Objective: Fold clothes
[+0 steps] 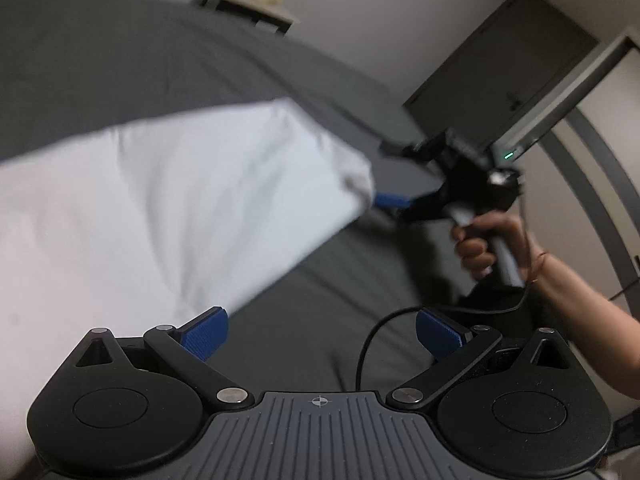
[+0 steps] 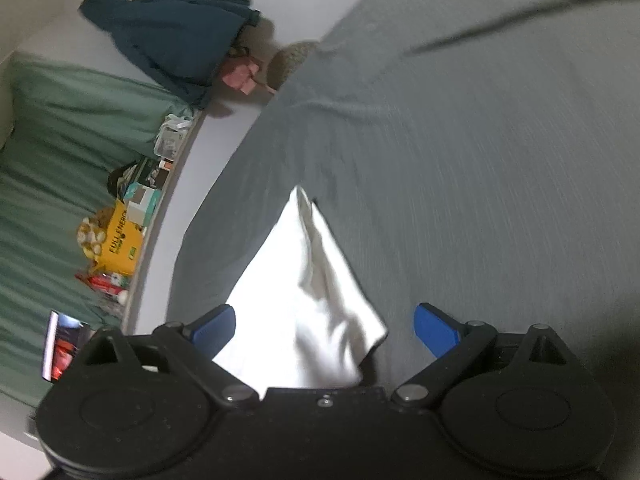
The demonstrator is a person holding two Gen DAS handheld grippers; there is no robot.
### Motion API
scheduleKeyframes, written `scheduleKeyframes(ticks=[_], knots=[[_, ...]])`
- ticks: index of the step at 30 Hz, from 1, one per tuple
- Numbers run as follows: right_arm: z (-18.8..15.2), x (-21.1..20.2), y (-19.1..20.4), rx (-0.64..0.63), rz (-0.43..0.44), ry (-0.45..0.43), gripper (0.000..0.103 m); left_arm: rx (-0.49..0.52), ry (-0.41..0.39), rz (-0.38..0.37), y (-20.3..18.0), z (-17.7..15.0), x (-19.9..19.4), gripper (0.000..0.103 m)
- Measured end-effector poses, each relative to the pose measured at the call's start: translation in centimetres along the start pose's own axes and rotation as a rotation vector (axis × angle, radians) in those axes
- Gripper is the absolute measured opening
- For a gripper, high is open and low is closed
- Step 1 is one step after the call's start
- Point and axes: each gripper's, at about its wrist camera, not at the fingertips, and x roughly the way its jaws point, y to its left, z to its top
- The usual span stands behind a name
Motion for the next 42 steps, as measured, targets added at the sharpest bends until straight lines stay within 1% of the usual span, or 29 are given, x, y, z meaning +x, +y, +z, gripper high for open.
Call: scheduleKeyframes(ticks=[1, 3, 5, 7, 9, 11, 12, 13, 14, 16, 19, 22, 24, 25, 26, 27, 28, 31, 33, 34, 37, 39, 42], knots=[[-0.1, 0.1, 0.1, 0.004, -0.008, 0.004, 0.097, 0.023, -0.035, 0.020, 0.0, 0.1, -1.0, 0.103], [-0.2, 0.5, 0.4, -0.020, -0.024, 0.007, 0.098, 0.050, -0.120, 0.087, 0.4, 0.3, -3.2, 0.103], [0.0, 1.1, 0.7, -0.073, -0.038, 0.000, 0.098, 0.031, -0.188, 0.174, 1.5, 0.4, -5.1, 0.103], [0.4, 1.7, 1.2, -0.147, -0.053, -0.007, 0.097, -0.017, -0.233, 0.268, 2.6, 0.5, -6.5, 0.103], [0.5, 2.4, 2.0, -0.231, -0.078, -0.002, 0.097, -0.054, -0.255, 0.353, 3.7, 0.4, -7.4, 0.103], [0.4, 2.9, 2.9, -0.326, -0.105, 0.009, 0.098, -0.061, -0.264, 0.395, 4.3, 0.0, -7.9, 0.103], [0.3, 3.2, 3.4, -0.370, -0.108, 0.023, 0.093, -0.064, -0.268, 0.415, 4.7, -0.2, -8.2, 0.103], [0.2, 3.6, 3.8, -0.396, -0.104, 0.042, 0.078, -0.062, -0.268, 0.428, 4.9, -0.5, -8.3, 0.103], [0.1, 4.0, 4.1, -0.414, -0.115, 0.053, 0.075, -0.060, -0.268, 0.441, 5.1, -0.7, -8.4, 0.103], [0.0, 4.7, 4.7, -0.444, -0.133, 0.061, 0.075, -0.066, -0.266, 0.452, 5.5, -1.2, -8.6, 0.103], [-0.3, 5.2, 5.4, -0.482, -0.135, 0.069, 0.074, -0.090, -0.260, 0.425, 6.2, -2.0, -8.8, 0.103], [-0.7, 5.7, 6.0, -0.516, -0.161, 0.073, 0.064, -0.085, -0.278, 0.407, 6.3, -2.5, -9.4, 0.103], [-1.0, 5.8, 6.3, -0.518, -0.213, 0.054, 0.050, -0.070, -0.294, 0.404, 6.4, -2.6, -9.6, 0.103], [-0.9, 5.7, 6.4, -0.501, -0.241, 0.042, 0.035, -0.071, -0.310, 0.411, 6.4, -2.6, -10.0, 0.103], [-0.6, 5.4, 6.3, -0.472, -0.248, 0.034, 0.014, -0.073, -0.325, 0.418, 6.5, -2.6, -10.3, 0.103], [-0.4, 5.1, 6.4, -0.441, -0.232, 0.028, 0.011, -0.087, -0.335, 0.422, 6.8, -2.6, -10.5, 0.103], [-0.4, 4.7, 6.8, -0.436, -0.227, 0.014, 0.010, -0.108, -0.342, 0.426, 7.2, -2.6, -10.6, 0.103], [-0.9, 4.1, 9.6, -0.485, -0.200, -0.010, 0.009, -0.168, -0.365, 0.441, 8.1, -2.7, -11.1, 0.103], [-1.5, 3.9, 12.5, -0.508, -0.171, -0.023, 0.008, -0.187, -0.384, 0.461, 8.3, -2.7, -11.4, 0.103], [-2.1, 3.9, 14.3, -0.544, -0.152, -0.028, 0.008, -0.192, -0.398, 0.468, 8.4, -2.7, -11.5, 0.103], [-5.3, 4.9, 20.7, -0.727, -0.097, -0.022, 0.008, -0.215, -0.452, 0.482, 8.6, -2.4, -12.3, 0.103], [-8.4, 6.6, 24.6, -0.844, -0.049, 0.009, 0.008, -0.242, -0.515, 0.482, 8.8, -2.4, -13.1, 0.103], [-13.6, 9.9, 28.4, -0.959, 0.005, 0.067, 0.008, -0.291, -0.625, 0.478, 9.0, -2.5, -14.7, 0.103]])
